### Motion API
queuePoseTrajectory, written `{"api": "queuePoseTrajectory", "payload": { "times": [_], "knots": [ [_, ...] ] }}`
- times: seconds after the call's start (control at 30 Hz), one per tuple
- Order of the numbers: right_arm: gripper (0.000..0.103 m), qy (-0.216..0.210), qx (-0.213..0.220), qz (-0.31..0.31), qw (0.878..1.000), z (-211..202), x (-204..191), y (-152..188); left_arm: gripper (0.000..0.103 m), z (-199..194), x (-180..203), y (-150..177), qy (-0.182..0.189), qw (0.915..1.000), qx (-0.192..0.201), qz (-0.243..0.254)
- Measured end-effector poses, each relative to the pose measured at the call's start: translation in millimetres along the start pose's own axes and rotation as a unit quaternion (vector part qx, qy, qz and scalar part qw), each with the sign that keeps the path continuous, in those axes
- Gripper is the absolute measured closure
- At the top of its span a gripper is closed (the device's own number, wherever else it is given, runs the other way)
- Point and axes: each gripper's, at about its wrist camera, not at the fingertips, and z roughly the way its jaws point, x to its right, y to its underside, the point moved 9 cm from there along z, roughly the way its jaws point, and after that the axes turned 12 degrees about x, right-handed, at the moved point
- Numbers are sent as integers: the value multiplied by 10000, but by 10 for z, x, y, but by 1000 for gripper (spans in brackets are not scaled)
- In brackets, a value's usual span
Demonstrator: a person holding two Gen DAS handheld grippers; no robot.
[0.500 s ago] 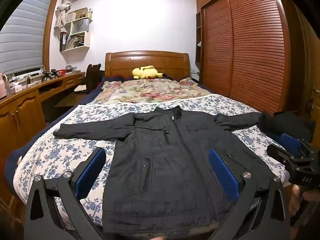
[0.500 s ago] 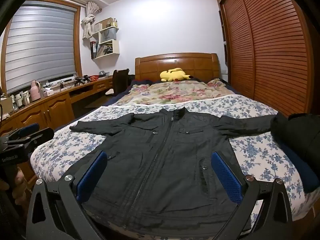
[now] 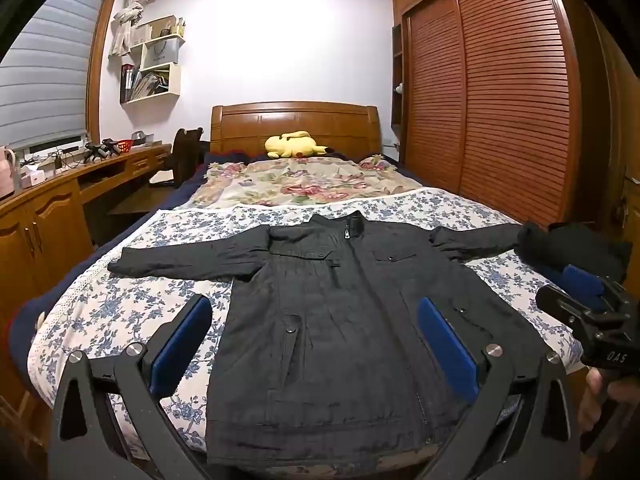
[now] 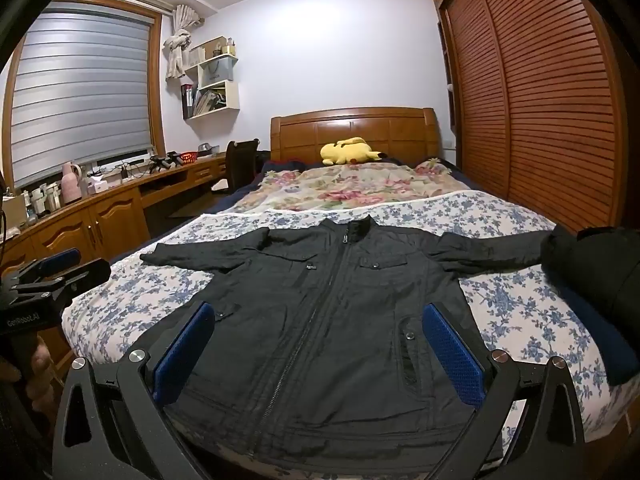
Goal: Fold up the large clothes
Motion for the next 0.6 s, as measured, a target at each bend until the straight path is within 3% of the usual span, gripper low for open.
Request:
{"api": "queuePoseTrajectory", "payload": {
  "times": [0.6],
  "knots": [
    [0,-1,2,-10,10000,12,-5,10,0,-19,-30,2,-3,10000,16,12]
  ]
}}
